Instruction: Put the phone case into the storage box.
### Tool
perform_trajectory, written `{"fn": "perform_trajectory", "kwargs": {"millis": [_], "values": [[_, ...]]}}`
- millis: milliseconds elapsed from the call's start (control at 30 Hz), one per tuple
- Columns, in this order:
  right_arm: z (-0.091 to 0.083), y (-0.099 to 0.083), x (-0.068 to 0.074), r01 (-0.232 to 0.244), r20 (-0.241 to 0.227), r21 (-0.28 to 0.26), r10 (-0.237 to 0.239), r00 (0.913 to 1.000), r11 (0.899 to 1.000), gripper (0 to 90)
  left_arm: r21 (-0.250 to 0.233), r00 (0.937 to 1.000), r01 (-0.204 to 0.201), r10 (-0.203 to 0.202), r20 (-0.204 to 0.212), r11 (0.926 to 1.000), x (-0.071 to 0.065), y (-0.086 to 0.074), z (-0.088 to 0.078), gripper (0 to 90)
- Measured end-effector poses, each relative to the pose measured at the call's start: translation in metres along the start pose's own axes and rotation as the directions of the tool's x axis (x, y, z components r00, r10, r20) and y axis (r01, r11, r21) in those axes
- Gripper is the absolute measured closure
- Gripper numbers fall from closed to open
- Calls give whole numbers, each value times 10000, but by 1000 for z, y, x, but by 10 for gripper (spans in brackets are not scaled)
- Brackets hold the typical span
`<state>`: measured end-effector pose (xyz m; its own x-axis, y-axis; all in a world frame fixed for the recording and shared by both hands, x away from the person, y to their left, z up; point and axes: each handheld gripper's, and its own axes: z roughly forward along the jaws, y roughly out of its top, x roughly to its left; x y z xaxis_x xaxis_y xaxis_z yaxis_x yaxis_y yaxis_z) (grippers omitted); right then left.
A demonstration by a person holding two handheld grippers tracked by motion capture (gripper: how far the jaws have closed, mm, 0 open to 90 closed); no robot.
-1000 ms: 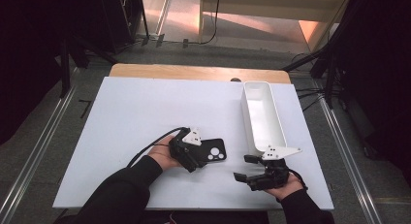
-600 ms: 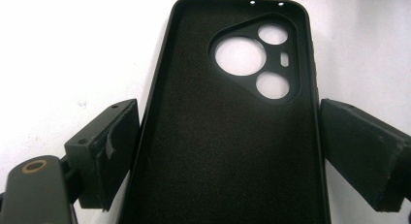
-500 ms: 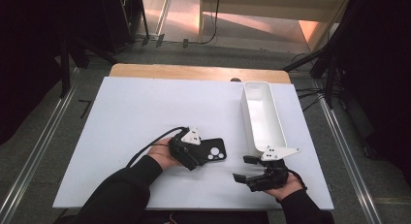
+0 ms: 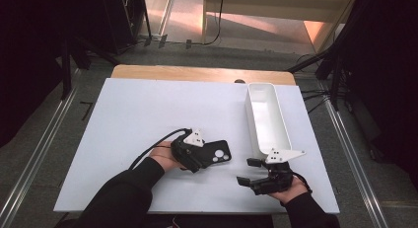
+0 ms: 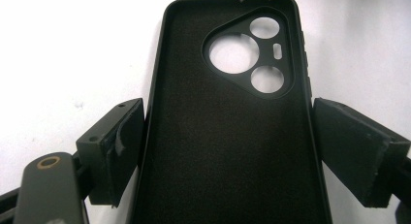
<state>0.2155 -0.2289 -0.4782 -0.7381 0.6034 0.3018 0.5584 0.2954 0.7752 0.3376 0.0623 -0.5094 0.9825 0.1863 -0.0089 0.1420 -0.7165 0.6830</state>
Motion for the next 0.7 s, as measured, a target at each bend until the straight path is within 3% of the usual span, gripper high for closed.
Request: {"fn": "perform_trajectory", "kwargs": {"millis": [167, 700], "values": [[0, 0, 0, 7, -20, -9, -7, 10000, 10000, 185, -210, 9999, 132, -131, 40, 9997, 0, 4, -7, 146], [0, 0, 0, 20, -1, -14, -20, 10000, 10000, 185, -1066, 9963, 676, -727, -450, 9920, -5, 21, -45, 144]]}}
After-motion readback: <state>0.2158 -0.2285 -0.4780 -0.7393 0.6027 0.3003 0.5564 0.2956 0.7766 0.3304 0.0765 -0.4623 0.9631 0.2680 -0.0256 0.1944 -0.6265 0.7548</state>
